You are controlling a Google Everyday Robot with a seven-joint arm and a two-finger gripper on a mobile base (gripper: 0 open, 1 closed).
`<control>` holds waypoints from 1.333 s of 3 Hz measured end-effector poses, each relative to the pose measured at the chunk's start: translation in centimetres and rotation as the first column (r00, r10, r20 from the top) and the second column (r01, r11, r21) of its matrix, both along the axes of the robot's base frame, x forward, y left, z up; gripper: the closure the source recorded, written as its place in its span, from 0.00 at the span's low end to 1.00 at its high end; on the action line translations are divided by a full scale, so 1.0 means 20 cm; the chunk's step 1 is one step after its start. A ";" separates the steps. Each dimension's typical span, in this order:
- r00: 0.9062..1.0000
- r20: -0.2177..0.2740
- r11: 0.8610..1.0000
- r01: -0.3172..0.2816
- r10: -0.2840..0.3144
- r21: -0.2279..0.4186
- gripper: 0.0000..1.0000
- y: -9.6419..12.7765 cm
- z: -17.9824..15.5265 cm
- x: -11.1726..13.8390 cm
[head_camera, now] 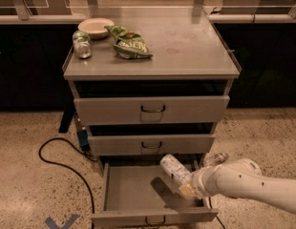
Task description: Place blue plastic bottle into bottom drawer
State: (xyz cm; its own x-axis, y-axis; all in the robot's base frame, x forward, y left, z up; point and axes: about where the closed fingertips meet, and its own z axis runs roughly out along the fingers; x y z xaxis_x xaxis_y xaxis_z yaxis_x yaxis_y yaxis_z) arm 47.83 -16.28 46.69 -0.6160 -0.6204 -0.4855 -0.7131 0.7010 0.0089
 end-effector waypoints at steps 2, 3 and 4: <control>1.000 -0.020 1.000 0.004 -0.003 0.029 1.00 0.05 -0.16 0.08; 0.998 -0.060 0.997 0.003 0.001 0.080 1.00 0.21 -0.46 0.23; 0.994 -0.109 0.997 0.000 0.008 0.076 1.00 0.35 -0.77 0.33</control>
Offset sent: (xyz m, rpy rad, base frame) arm 0.0498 0.0313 -0.0996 0.0878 0.0559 -0.0141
